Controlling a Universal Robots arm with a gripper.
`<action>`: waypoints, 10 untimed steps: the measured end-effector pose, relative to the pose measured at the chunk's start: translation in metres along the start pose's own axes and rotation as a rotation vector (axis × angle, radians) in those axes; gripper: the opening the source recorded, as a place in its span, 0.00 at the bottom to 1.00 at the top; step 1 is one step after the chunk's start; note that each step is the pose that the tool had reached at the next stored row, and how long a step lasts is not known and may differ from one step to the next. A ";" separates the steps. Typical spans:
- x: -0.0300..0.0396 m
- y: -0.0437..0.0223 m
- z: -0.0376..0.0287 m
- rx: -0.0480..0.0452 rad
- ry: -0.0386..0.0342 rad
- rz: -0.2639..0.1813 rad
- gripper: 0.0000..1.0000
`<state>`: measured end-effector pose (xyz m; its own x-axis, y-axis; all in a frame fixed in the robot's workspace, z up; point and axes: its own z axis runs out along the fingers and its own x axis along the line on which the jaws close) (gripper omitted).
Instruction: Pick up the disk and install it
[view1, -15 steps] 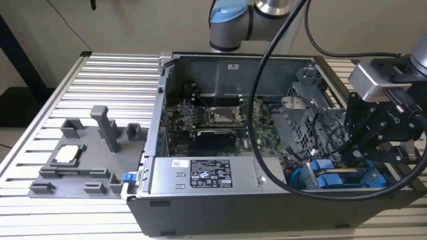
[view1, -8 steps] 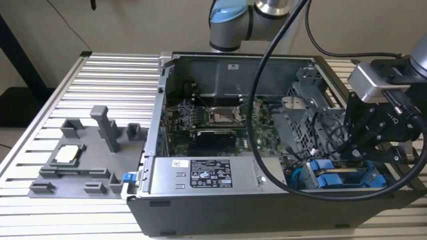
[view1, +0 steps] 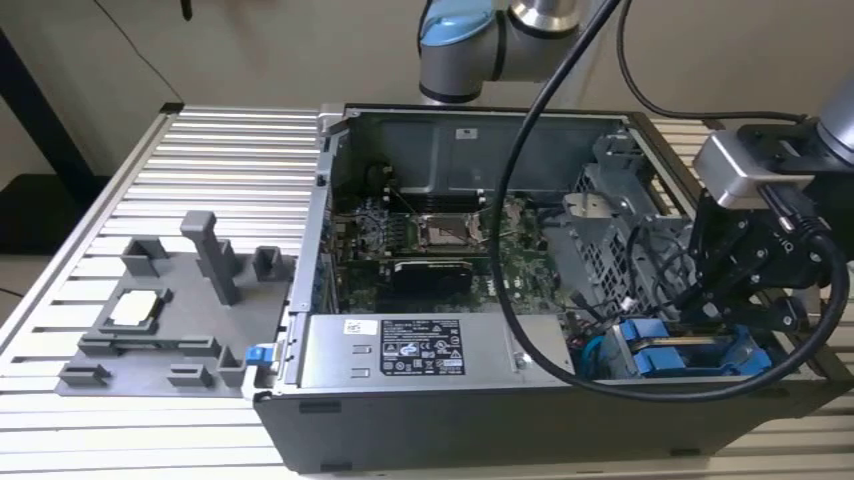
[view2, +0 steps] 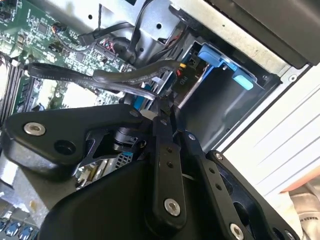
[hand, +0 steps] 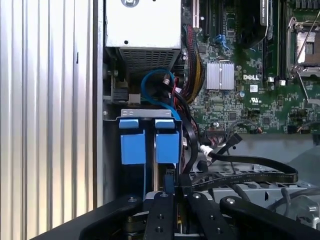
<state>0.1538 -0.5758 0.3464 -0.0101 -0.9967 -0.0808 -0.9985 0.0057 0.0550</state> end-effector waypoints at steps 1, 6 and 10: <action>0.0000 -0.0010 0.0003 0.0002 -0.0003 0.003 0.16; 0.0002 -0.0032 0.0020 0.0018 -0.0013 0.023 0.16; 0.0003 -0.0036 0.0036 0.0031 -0.0023 0.039 0.16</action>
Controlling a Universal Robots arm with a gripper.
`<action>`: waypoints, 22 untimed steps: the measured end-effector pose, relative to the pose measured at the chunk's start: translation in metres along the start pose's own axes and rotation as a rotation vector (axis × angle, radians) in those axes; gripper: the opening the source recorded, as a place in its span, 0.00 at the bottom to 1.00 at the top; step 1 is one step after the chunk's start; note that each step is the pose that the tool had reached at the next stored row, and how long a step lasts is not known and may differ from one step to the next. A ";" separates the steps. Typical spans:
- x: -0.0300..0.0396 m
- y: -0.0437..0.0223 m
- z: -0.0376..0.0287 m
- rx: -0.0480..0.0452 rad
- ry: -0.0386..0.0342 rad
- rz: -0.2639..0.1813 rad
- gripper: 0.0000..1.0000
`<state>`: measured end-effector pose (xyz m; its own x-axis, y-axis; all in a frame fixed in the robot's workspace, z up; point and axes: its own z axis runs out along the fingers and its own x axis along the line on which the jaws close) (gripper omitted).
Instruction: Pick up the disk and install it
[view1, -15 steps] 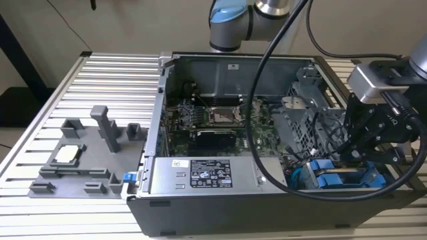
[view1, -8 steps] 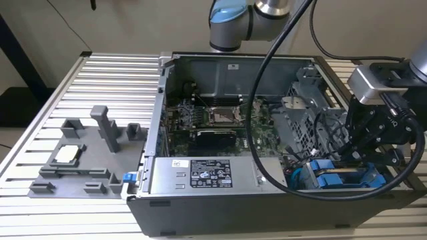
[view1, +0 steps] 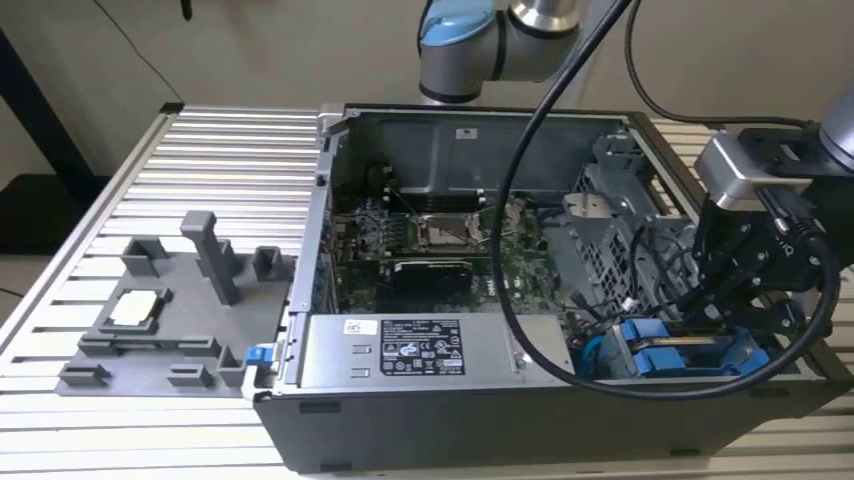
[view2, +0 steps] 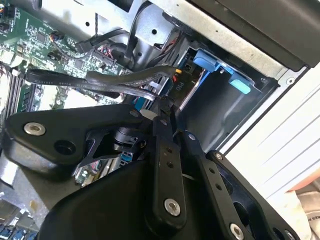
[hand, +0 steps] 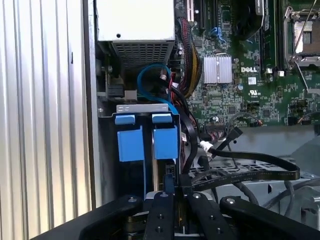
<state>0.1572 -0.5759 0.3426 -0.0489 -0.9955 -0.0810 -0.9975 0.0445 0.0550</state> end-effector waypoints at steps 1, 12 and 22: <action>0.0000 0.0000 0.0004 0.0002 -0.0001 0.003 0.16; 0.0007 -0.0005 0.0068 0.0030 -0.0016 0.030 0.16; 0.0002 0.0001 -0.0019 0.0025 -0.0015 0.030 0.24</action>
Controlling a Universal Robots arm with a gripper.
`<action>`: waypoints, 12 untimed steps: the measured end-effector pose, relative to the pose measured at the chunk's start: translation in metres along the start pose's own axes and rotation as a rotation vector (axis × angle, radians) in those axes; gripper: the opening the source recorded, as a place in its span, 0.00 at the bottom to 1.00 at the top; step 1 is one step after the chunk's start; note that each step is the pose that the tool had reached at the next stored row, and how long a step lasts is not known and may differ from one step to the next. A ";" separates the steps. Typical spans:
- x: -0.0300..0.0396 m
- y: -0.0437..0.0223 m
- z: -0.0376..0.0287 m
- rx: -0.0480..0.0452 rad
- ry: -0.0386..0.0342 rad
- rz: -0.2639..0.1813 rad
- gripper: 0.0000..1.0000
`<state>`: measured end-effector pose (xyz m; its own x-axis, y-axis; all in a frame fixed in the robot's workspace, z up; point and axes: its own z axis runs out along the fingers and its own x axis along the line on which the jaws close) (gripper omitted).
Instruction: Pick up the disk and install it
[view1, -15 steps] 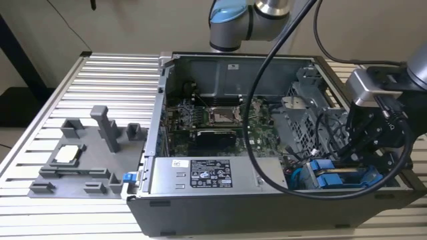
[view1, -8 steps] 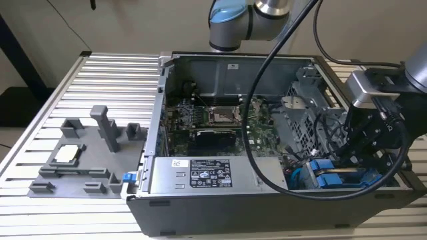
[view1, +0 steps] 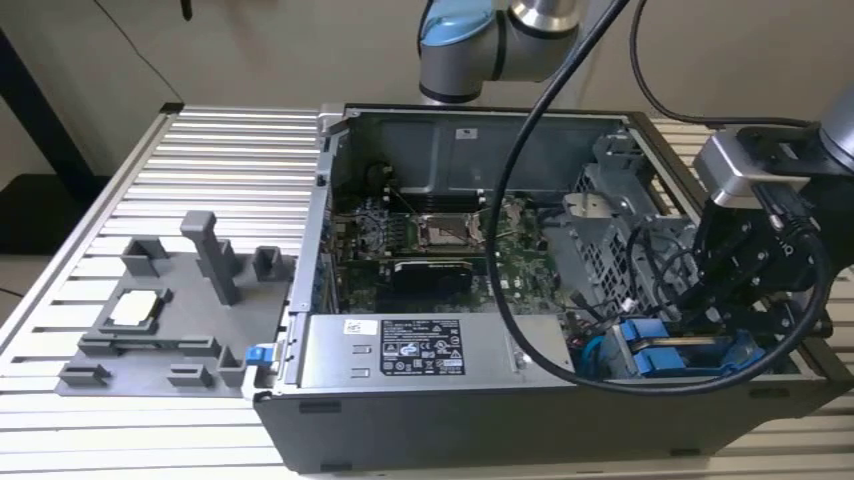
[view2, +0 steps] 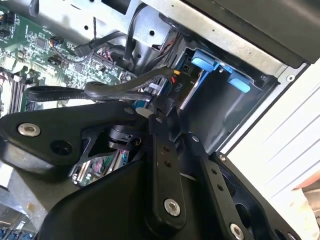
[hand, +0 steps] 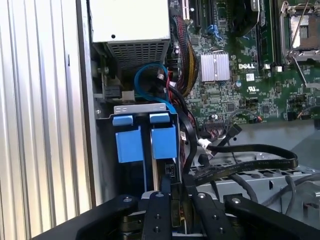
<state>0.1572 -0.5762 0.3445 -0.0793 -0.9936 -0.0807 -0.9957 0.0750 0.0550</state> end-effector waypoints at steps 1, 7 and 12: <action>-0.0002 0.0001 -0.0025 0.0000 0.0000 0.000 0.24; -0.0016 0.0012 -0.0207 0.0000 0.0001 0.000 0.24; -0.0026 0.0017 -0.0316 0.0001 0.0001 0.000 0.24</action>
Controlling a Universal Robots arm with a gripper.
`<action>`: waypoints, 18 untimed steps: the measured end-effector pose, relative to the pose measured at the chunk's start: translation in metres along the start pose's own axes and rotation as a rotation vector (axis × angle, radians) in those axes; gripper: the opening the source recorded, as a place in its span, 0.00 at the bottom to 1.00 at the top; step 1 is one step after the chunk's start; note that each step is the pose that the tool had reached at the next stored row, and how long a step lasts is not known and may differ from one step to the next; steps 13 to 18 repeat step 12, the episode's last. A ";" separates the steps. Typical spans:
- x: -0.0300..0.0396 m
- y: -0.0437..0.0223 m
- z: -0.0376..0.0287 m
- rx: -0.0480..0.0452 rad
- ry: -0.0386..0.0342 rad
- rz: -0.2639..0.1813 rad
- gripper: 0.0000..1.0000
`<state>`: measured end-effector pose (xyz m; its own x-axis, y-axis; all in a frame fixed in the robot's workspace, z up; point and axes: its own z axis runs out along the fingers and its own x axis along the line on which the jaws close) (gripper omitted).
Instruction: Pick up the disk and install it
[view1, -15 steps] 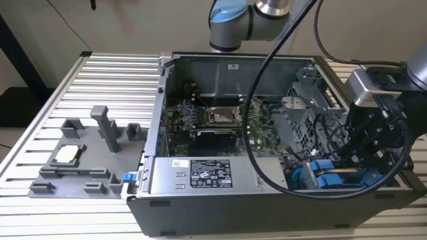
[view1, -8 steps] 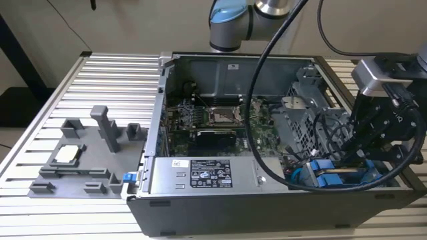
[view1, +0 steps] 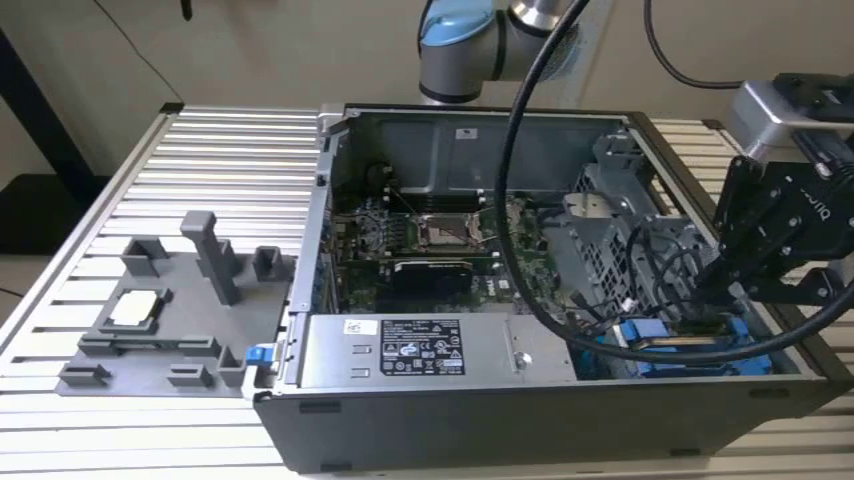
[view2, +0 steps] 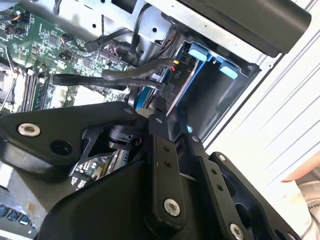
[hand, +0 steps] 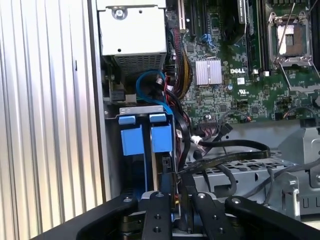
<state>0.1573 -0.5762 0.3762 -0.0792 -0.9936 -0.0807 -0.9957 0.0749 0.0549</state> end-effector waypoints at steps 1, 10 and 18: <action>-0.0001 0.0001 -0.0014 0.0000 0.0000 0.000 0.24; -0.0004 0.0003 -0.0052 -0.0001 -0.0014 0.000 0.24; -0.0004 0.0003 -0.0052 -0.0002 -0.0016 0.000 0.24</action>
